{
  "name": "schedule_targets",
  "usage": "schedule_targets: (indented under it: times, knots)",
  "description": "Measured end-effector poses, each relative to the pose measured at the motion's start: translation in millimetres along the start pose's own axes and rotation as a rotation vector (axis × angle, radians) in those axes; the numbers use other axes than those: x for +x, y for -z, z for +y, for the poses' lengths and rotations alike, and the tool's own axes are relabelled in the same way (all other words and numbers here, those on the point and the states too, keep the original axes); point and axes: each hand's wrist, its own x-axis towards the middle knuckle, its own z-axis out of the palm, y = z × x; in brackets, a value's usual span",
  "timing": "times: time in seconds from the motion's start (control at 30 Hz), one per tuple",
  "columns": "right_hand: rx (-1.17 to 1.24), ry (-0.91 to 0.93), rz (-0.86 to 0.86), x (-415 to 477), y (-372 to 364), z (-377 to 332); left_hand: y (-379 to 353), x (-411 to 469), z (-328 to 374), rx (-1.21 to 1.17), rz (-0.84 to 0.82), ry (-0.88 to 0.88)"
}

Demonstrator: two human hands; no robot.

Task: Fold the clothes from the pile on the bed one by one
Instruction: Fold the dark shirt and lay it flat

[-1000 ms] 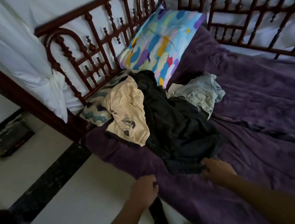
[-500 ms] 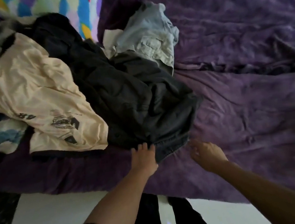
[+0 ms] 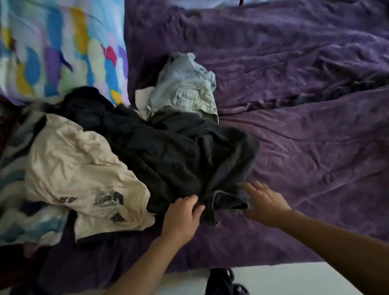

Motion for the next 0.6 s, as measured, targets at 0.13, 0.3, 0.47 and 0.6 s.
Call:
schedule_targets:
  times: [0.13,0.3,0.47,0.6]
  knots:
    - [-0.080,0.130,0.026,-12.4,22.2,-42.7,64.5,-46.4,13.6,-0.192,0.066,0.093]
    - [0.075,0.145,0.285,-39.5,58.7,-86.0,144.0,-118.5,38.9,-0.312,0.219,0.048]
    - [0.515,0.253,0.626,-101.9,157.5,-117.4,217.5,-182.4,60.1,-0.275,0.314,-0.089]
    - [0.661,0.385,0.771,-166.8,239.5,-142.9,262.4,-200.2,88.6,-0.075,0.454,-0.193]
